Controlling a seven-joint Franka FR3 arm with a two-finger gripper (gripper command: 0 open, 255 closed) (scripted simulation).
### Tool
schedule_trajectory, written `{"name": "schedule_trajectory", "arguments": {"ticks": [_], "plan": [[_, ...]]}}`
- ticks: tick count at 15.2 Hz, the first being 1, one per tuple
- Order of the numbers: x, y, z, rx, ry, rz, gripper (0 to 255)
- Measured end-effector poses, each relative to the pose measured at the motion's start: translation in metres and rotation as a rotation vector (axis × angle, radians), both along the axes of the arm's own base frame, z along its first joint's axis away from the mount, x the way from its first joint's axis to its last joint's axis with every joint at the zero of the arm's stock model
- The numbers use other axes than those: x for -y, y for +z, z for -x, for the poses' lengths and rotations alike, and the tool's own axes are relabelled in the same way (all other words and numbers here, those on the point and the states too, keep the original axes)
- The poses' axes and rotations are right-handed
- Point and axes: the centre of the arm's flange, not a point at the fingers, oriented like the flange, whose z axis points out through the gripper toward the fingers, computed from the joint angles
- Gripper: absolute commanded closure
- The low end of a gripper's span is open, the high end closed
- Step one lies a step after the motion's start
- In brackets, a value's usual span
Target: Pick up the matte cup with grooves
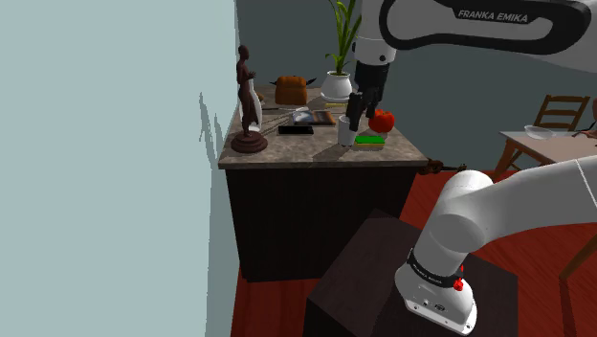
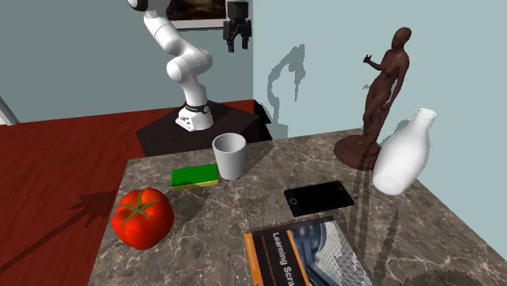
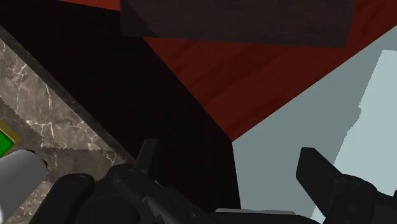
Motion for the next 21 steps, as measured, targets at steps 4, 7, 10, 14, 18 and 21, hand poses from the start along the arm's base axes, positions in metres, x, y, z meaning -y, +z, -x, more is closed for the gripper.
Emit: {"name": "schedule_trajectory", "arguments": {"ticks": [4, 7, 10, 14, 18, 21], "plan": [[0.020, -0.009, -0.014, -0.003, 0.001, -0.003, 0], [0.054, -0.023, -0.035, -0.008, 0.003, -0.006, 0], [0.085, -0.036, -0.056, -0.012, 0.005, -0.010, 0], [0.127, -0.053, -0.082, -0.018, 0.008, -0.015, 0], [0.171, -0.070, -0.111, -0.022, 0.011, -0.019, 0], [0.203, -0.085, -0.129, -0.026, 0.013, -0.023, 0]]}}
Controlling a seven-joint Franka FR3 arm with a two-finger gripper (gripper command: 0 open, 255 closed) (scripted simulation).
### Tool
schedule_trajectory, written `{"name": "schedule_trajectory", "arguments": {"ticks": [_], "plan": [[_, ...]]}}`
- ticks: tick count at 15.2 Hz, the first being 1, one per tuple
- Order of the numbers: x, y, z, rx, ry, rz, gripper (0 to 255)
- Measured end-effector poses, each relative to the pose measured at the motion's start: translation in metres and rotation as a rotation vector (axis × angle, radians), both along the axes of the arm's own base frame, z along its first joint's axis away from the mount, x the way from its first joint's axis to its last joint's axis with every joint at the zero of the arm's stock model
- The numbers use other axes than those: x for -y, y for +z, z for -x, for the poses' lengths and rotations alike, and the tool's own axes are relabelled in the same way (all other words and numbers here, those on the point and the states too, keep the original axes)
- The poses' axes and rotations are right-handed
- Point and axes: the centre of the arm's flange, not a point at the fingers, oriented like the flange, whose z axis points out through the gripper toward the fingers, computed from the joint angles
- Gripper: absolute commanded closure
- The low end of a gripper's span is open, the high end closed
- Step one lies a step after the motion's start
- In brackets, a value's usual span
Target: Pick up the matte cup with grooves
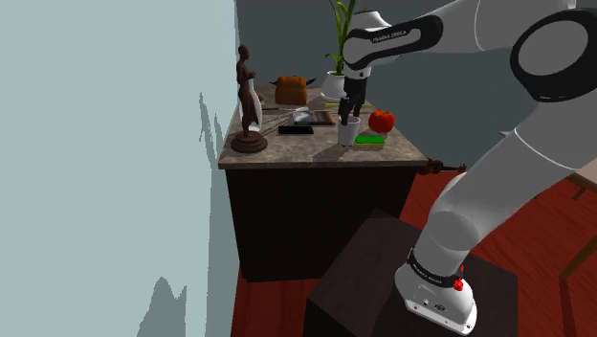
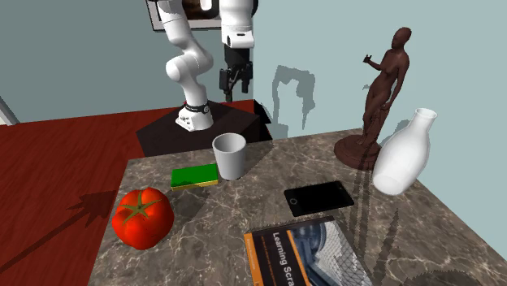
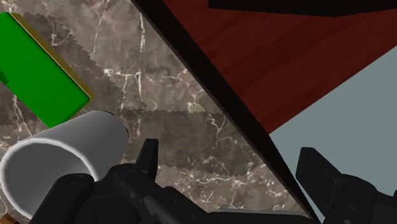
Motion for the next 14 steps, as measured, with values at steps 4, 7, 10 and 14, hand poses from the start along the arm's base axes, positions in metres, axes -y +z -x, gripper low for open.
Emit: {"name": "schedule_trajectory", "arguments": {"ticks": [4, 7, 10, 14], "plan": [[0.042, -0.019, -0.028, -0.006, 0.003, -0.005, 0], [0.075, -0.035, -0.050, -0.010, 0.004, -0.008, 0], [0.105, -0.047, -0.070, -0.014, 0.006, -0.010, 0], [0.116, -0.065, -0.076, -0.016, 0.009, -0.012, 0]]}}
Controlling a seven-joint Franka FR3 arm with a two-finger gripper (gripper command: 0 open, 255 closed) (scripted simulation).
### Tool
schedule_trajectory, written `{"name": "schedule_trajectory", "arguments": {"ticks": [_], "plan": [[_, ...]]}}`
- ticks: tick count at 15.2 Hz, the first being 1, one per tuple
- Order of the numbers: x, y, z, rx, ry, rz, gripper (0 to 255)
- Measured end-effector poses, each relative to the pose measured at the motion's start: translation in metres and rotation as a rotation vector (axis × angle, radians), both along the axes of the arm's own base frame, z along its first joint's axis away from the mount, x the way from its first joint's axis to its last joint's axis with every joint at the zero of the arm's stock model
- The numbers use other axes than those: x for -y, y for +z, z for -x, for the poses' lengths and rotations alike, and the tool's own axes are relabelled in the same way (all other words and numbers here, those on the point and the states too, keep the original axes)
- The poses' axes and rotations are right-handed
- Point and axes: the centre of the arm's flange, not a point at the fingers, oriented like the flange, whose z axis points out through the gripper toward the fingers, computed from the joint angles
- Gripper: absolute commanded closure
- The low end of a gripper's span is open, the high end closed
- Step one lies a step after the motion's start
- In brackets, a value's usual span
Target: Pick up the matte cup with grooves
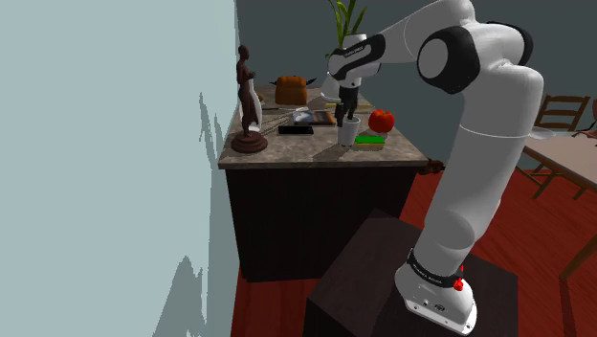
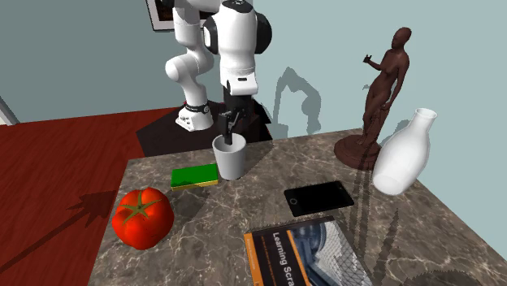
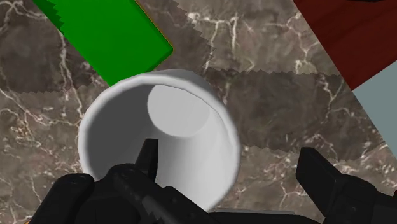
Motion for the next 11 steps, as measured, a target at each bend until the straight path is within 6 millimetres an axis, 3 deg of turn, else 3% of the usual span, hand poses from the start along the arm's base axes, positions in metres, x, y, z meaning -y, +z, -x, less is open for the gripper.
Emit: {"name": "schedule_trajectory", "arguments": {"ticks": [5, 6, 11], "plan": [[0.001, -0.025, 0.000, 0.000, 0.000, 0.000, 0], [0.000, -0.027, 0.000, 0.000, 0.000, 0.000, 255], [0.000, -0.028, 0.000, 0.001, 0.000, 0.001, 255]]}}
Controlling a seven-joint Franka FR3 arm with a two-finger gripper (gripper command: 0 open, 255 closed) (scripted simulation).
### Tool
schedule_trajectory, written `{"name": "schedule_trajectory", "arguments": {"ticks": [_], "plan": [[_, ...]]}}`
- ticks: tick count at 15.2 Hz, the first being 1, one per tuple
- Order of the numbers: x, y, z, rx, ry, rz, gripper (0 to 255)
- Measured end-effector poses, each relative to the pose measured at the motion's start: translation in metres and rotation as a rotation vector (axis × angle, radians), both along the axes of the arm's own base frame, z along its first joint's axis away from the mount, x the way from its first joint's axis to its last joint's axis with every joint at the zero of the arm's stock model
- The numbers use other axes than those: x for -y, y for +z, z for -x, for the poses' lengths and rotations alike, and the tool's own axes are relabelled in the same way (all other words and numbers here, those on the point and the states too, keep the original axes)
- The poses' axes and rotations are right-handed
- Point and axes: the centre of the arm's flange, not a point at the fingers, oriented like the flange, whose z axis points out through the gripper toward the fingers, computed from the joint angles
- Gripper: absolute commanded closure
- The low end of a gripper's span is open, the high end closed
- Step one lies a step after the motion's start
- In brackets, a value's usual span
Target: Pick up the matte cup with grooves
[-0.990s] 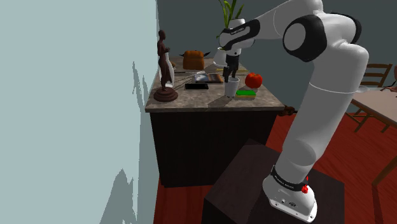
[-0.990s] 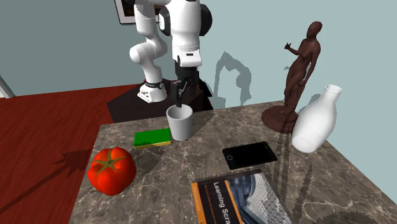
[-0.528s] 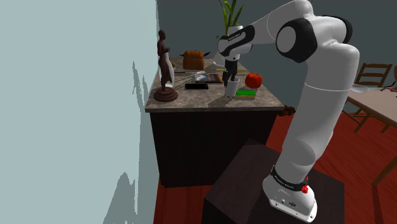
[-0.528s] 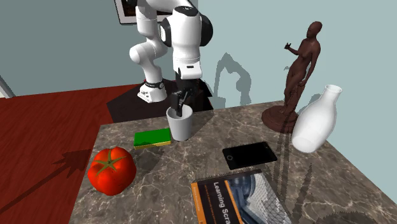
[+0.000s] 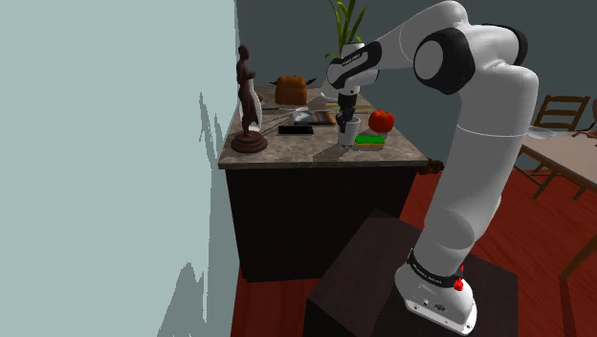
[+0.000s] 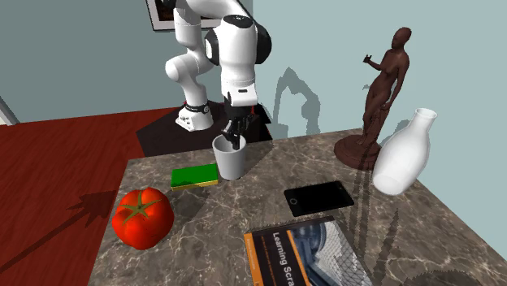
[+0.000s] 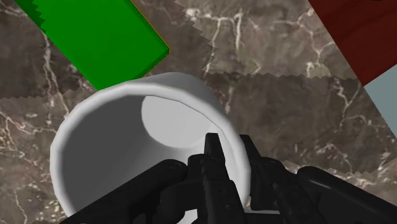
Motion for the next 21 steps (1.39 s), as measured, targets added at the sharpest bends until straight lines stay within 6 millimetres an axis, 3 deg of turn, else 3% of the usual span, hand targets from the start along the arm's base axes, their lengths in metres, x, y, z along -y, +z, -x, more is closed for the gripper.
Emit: {"name": "schedule_trajectory", "arguments": {"ticks": [6, 21], "plan": [[0.000, 0.002, 0.000, 0.000, 0.000, 0.000, 255], [0.000, 0.076, 0.001, -0.001, 0.000, -0.001, 255]]}}
